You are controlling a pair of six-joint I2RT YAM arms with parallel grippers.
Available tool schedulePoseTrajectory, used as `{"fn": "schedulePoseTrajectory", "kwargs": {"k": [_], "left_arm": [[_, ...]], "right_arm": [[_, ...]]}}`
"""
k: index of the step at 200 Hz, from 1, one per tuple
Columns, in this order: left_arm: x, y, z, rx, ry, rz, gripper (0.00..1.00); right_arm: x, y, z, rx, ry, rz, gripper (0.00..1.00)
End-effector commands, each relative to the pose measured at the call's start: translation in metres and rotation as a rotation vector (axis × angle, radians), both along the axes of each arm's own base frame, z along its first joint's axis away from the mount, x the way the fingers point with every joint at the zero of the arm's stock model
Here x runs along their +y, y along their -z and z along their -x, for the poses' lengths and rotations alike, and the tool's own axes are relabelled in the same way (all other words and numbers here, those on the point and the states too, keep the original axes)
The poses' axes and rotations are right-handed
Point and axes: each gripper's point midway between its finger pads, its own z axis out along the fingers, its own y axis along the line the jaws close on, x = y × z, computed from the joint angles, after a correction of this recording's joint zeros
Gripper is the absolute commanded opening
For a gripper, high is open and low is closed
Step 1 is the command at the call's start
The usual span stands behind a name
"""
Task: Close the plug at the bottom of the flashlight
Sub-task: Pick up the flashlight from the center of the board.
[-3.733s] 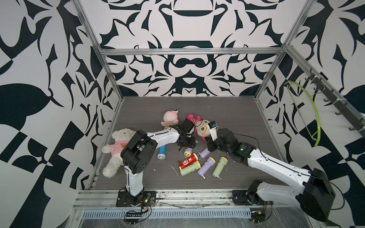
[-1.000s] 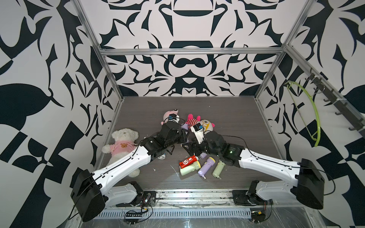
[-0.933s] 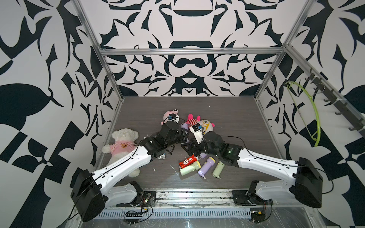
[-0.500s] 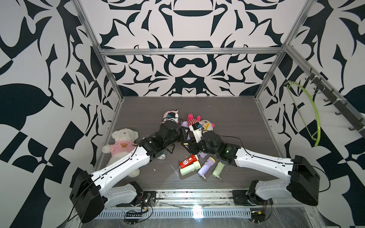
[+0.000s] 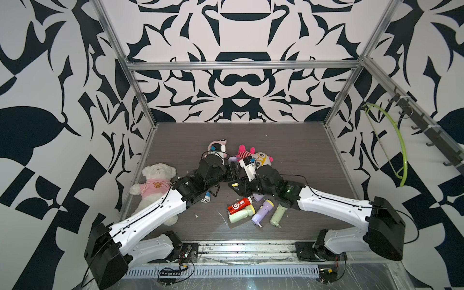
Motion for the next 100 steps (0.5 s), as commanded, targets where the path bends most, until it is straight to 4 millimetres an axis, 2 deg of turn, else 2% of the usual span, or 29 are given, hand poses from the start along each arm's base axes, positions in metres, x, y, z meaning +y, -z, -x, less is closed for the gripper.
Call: {"fn": "schedulePoseTrajectory", "kwargs": {"k": [1,26,59,67,82,100], "left_arm": [[0.011,-0.004,0.003,-0.052,-0.004,-0.031,0.71],[0.028,0.001,0.006,-0.085,-0.053,-0.06,0.66],[0.067,0.014,0.011,-0.115,-0.18,-0.065,0.63],[0.072,0.017,0.014,-0.13,-0.189,-0.051,0.65],[0.079,0.026,0.021,-0.149,-0.192,-0.021,0.77],[0.077,0.029,0.028,-0.187,-0.158,0.044,0.8]], "right_arm": [[0.004,-0.039,0.006,0.035,-0.013,-0.097,0.0],[-0.001,-0.05,0.01,0.03,-0.017,-0.117,0.0],[-0.01,-0.053,0.01,0.017,-0.022,-0.141,0.0],[-0.012,-0.054,0.01,0.016,-0.023,-0.155,0.0],[-0.015,-0.054,0.01,0.027,-0.026,-0.177,0.0],[-0.015,-0.056,0.01,0.042,-0.036,-0.185,0.0]]}}
